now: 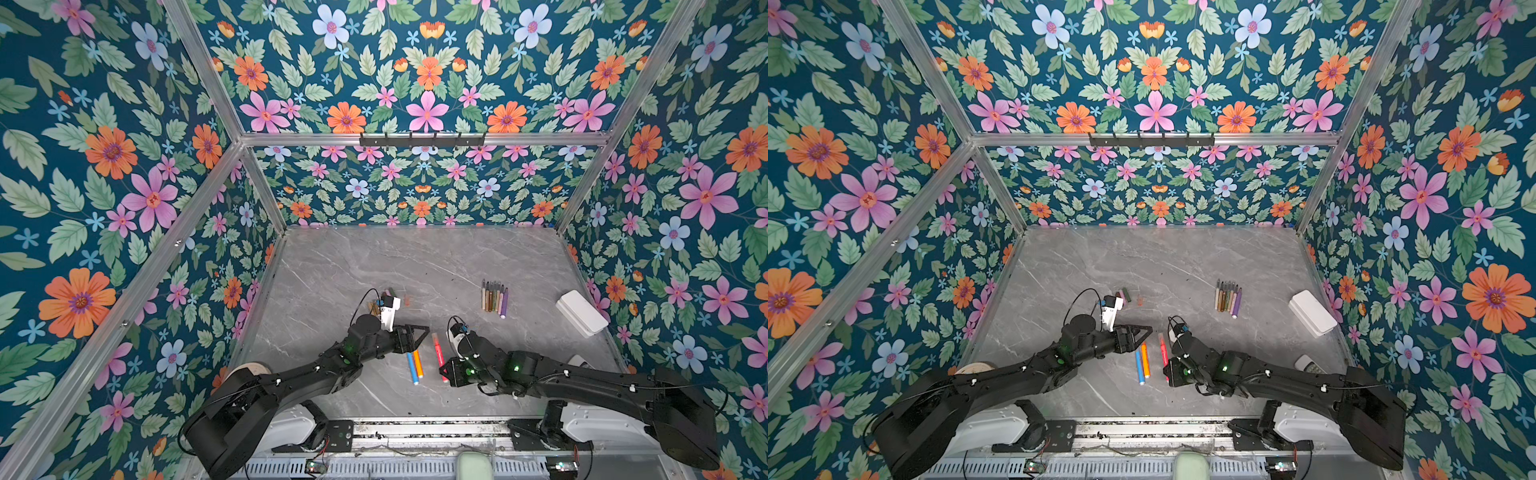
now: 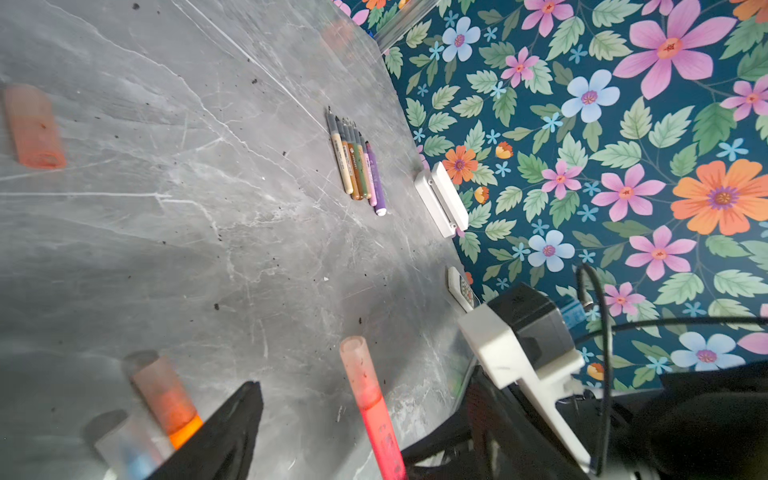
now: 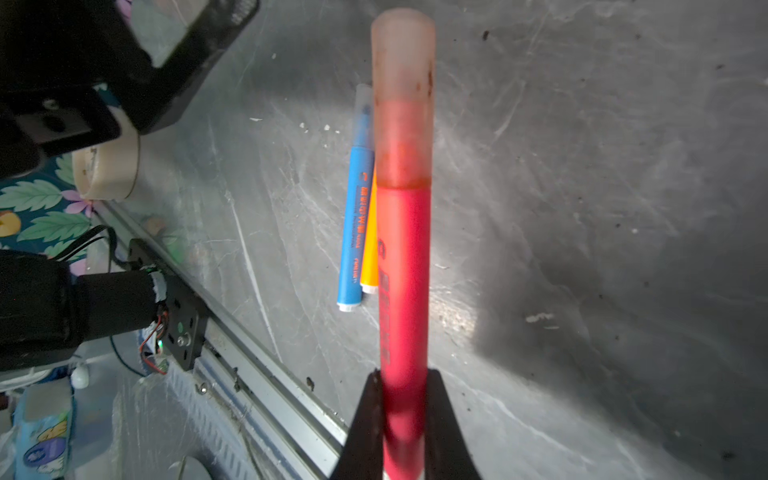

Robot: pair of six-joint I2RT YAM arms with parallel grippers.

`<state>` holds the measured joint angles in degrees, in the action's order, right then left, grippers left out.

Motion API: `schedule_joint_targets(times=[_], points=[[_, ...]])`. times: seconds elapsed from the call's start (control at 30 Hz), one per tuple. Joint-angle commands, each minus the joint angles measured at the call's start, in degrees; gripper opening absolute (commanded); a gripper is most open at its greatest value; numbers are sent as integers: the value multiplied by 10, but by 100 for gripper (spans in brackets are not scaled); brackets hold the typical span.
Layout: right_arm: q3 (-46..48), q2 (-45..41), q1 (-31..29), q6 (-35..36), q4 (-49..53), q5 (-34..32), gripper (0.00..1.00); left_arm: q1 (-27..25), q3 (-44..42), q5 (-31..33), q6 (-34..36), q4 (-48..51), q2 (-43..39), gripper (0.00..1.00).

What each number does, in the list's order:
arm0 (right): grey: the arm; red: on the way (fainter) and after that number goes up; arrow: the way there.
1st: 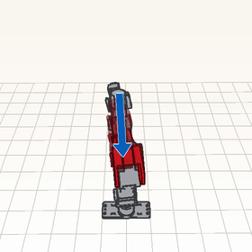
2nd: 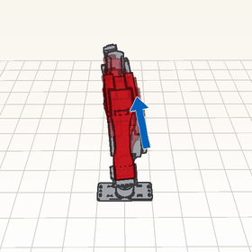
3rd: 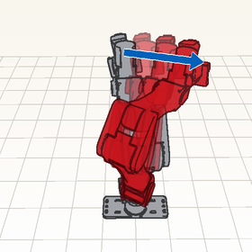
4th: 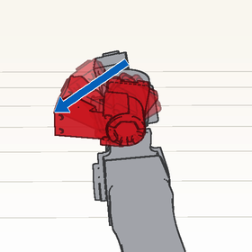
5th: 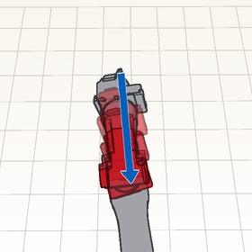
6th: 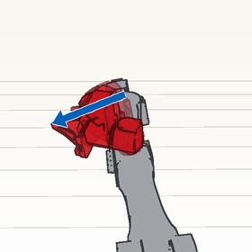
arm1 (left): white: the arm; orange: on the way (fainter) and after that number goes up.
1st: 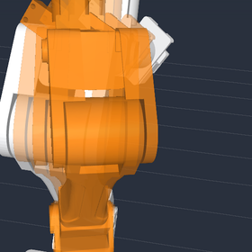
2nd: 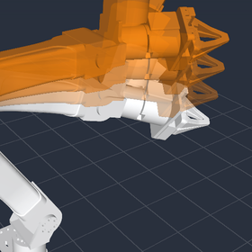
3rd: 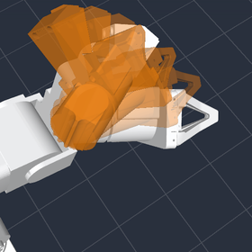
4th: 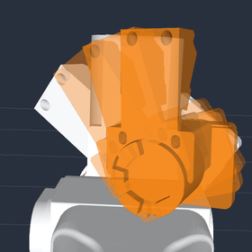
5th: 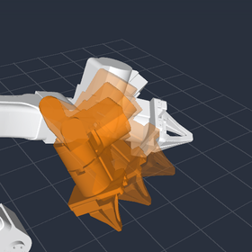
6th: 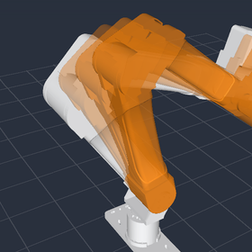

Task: Open the pen caps
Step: 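Close the left gripper on the highlighter cap while the right holds the highlighter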

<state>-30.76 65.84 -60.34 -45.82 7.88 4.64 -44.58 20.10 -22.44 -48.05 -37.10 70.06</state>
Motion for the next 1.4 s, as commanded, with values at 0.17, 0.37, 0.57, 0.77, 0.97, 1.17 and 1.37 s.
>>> schedule_joint_targets(times=[0.17, 0.37, 0.57, 0.77, 0.97, 1.17, 1.37], points=[[-14, -12, -21, 35, -35, 14, 1, 1, 9, -22, -12, -30, 33, 73], [-16, -9, -25, 34, -35, 9, 1, -2, 10, -40, -22, -53, 47, 61], [-23, -11, -25, 35, -13, -10, 0, -5, 20, -62, -23, -56, 59, 53], [-24, -16, -25, 34, -1, -23, 0, -13, 27, -74, -26, -65, 77, 42], [-22, -23, -24, 31, 8, -34, 0, -15, 32, -76, -25, -67, 81, 37], [-23, -18, -25, 32, 6, -31, 0, -16, 36, -79, -26, -66, 82, 31], [-25, -20, -25, 34, 8, -33, 0, -20, 38, -82, -27, -67, 83, 28]])
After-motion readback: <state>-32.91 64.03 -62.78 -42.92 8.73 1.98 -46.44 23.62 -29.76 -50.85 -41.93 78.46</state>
